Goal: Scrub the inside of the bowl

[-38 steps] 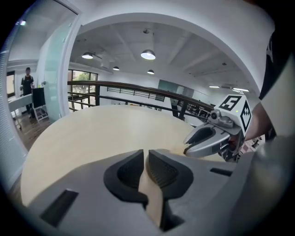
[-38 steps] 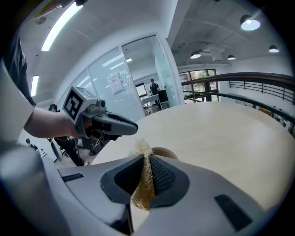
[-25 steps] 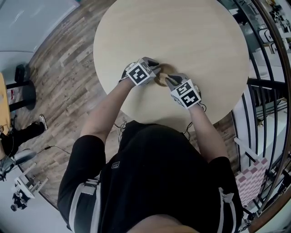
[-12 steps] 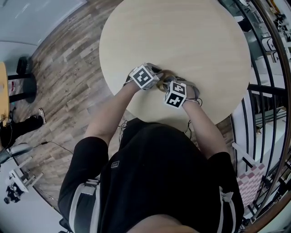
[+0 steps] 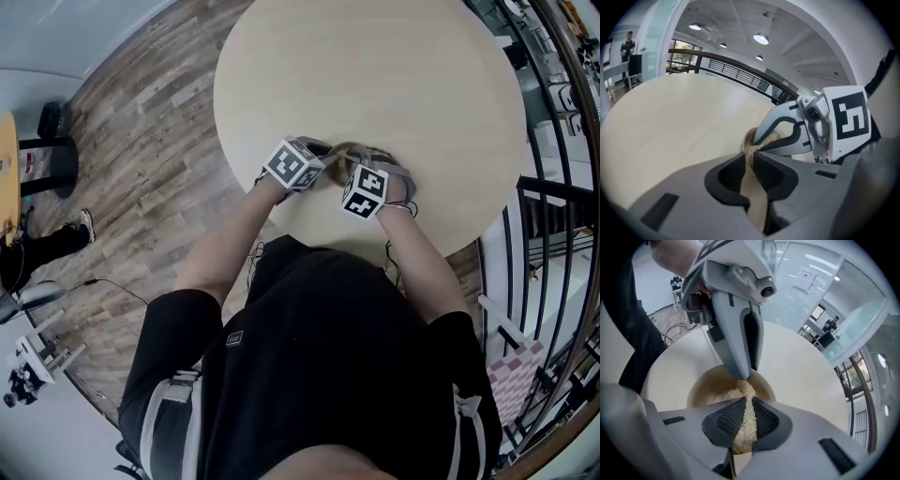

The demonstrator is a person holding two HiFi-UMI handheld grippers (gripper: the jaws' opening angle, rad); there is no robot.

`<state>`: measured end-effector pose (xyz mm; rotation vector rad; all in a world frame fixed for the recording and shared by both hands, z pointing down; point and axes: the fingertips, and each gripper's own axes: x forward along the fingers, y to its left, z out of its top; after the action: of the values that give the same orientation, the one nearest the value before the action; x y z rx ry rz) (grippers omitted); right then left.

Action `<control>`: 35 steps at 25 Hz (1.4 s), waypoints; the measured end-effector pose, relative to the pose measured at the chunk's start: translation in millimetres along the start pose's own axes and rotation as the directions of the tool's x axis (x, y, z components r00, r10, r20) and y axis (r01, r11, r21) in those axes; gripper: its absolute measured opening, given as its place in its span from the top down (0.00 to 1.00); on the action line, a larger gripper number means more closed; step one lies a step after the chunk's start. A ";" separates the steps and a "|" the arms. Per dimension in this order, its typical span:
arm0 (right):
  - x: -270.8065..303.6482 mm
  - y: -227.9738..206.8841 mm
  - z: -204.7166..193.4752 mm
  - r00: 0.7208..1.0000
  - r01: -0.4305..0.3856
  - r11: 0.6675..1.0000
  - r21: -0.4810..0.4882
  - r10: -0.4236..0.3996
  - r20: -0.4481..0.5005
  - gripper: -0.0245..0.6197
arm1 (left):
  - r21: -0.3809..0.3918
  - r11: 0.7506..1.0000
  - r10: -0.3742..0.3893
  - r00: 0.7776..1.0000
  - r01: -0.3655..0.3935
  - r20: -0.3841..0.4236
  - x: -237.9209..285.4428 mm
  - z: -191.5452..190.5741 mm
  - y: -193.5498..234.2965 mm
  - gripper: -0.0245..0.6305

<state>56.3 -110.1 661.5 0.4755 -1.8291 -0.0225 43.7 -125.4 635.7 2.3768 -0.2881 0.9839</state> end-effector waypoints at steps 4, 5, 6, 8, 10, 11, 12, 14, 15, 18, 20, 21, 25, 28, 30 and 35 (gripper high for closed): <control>-8.5 -18.0 5.0 0.993 0.105 0.991 0.089 -0.110 0.050 0.89 | -0.093 0.995 0.051 0.997 -0.045 0.060 -4.4 -6.0 1.2 0.87; -14.5 -25.4 7.2 0.985 0.143 0.982 0.126 -0.153 0.073 0.89 | -0.119 0.991 0.078 0.994 -0.068 0.078 -6.0 -5.4 3.6 0.87; -21.0 -32.3 8.4 0.977 0.173 0.970 0.169 -0.190 0.093 0.89 | -0.142 0.986 0.104 0.990 -0.091 0.093 -7.1 -4.6 5.7 0.88; -34.6 -41.1 6.8 0.967 0.192 0.949 0.251 -0.227 0.119 0.89 | -0.177 0.976 0.145 0.983 -0.124 0.112 -6.3 -2.6 7.4 0.89; -50.9 -44.8 3.7 0.961 0.192 0.936 0.296 -0.240 0.137 0.89 | -0.193 0.971 0.165 0.979 -0.141 0.118 -2.5 -0.4 6.4 0.89; -60.7 -45.6 3.3 0.958 0.194 0.933 0.302 -0.247 0.146 0.89 | -0.194 0.970 0.171 0.978 -0.147 0.118 -0.7 0.7 6.1 0.90; -71.2 -45.2 3.8 0.955 0.197 0.933 0.300 -0.252 0.155 0.89 | -0.192 0.969 0.176 0.977 -0.152 0.116 0.8 1.4 6.1 0.90; -88.5 -37.6 6.4 0.957 0.188 0.944 0.272 -0.239 0.166 0.89 | -0.190 0.969 0.181 0.976 -0.157 0.117 2.8 1.9 6.1 0.91; -92.2 -30.0 7.6 0.962 0.173 0.954 0.245 -0.217 0.164 0.89 | -0.191 0.969 0.183 0.975 -0.157 0.124 2.7 2.9 6.2 0.91; -80.3 3.1 7.0 0.985 0.091 0.986 0.137 -0.109 0.131 0.89 | -0.200 0.963 0.209 0.970 -0.181 0.126 0.6 0.6 7.2 0.92; -62.4 20.1 5.3 0.993 0.040 0.996 0.084 -0.049 0.108 0.89 | -0.197 0.961 0.223 0.966 -0.196 0.129 -1.2 -0.3 4.4 0.92; -52.8 24.4 4.5 0.995 0.024 0.998 0.066 -0.030 0.096 0.89 | -0.195 0.960 0.228 0.965 -0.200 0.133 -1.6 -0.2 2.8 0.92; -21.3 24.6 -1.6 0.999 0.011 1.000 0.016 -0.011 0.040 0.89 | -0.200 0.958 0.236 0.962 -0.206 0.140 1.5 0.6 -2.3 0.93; -11.1 16.4 -11.0 1.000 0.022 1.000 -0.005 -0.022 0.016 0.89 | -0.232 0.953 0.229 0.963 -0.193 0.142 0.4 3.2 -9.1 0.93; -9.5 9.6 -13.3 0.999 0.036 0.999 0.004 -0.036 0.022 0.89 | -0.290 0.941 0.224 0.964 -0.176 0.143 -0.6 0.6 -11.1 0.93; -15.6 -20.2 -8.4 0.991 0.089 0.976 0.199 -0.106 0.078 0.89 | -0.388 0.908 0.226 0.965 -0.157 0.137 -0.7 -11.4 -14.9 0.93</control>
<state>73.9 -121.6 644.7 0.7122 -1.9022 0.0703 42.3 -106.6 635.9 2.1095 -0.7257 0.7195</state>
